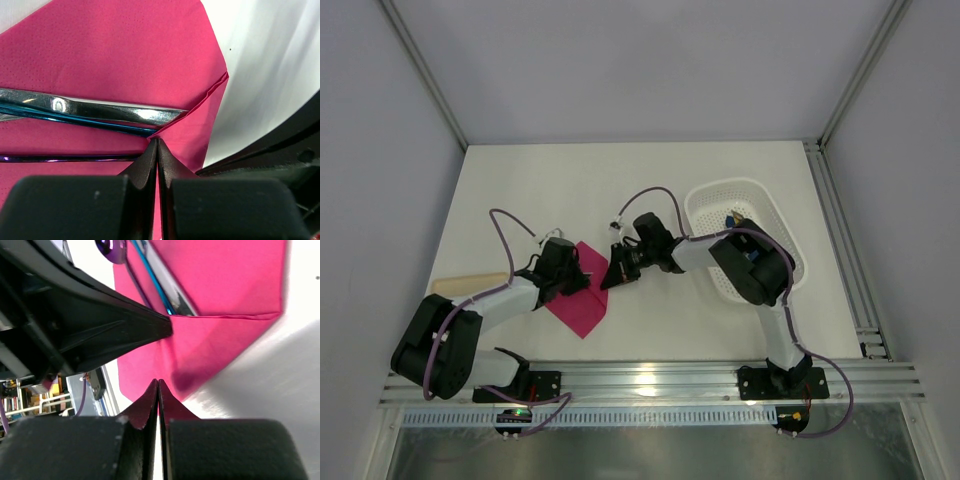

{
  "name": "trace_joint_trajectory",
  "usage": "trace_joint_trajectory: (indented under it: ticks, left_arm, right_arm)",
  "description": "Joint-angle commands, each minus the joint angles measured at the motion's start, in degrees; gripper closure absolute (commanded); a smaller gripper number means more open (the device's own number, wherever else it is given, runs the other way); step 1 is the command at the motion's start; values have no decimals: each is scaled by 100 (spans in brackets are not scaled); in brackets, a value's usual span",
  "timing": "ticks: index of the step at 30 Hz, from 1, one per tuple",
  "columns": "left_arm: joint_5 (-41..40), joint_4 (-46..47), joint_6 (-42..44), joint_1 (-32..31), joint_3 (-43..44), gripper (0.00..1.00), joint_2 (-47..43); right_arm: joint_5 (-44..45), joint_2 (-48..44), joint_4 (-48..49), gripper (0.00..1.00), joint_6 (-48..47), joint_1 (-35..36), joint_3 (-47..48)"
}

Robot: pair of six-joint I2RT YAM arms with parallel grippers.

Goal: Place the utensils on the paper napkin and roll it up
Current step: Roll the napkin at the center of the board.

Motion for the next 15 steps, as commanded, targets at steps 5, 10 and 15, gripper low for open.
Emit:
trace_joint_trajectory:
  ticks: [5,10,15]
  left_arm:
    - [-205,-178,126,5,-100,100,0]
    - [-222,-161,135,5,-126,100,17]
    - [-240,-170,135,5,-135,100,17]
  right_arm:
    - [-131,129,316,96,25,0,-98]
    - [-104,59,246,96,-54,-9,-265]
    - [54,-55,17,96,-256,0,-423]
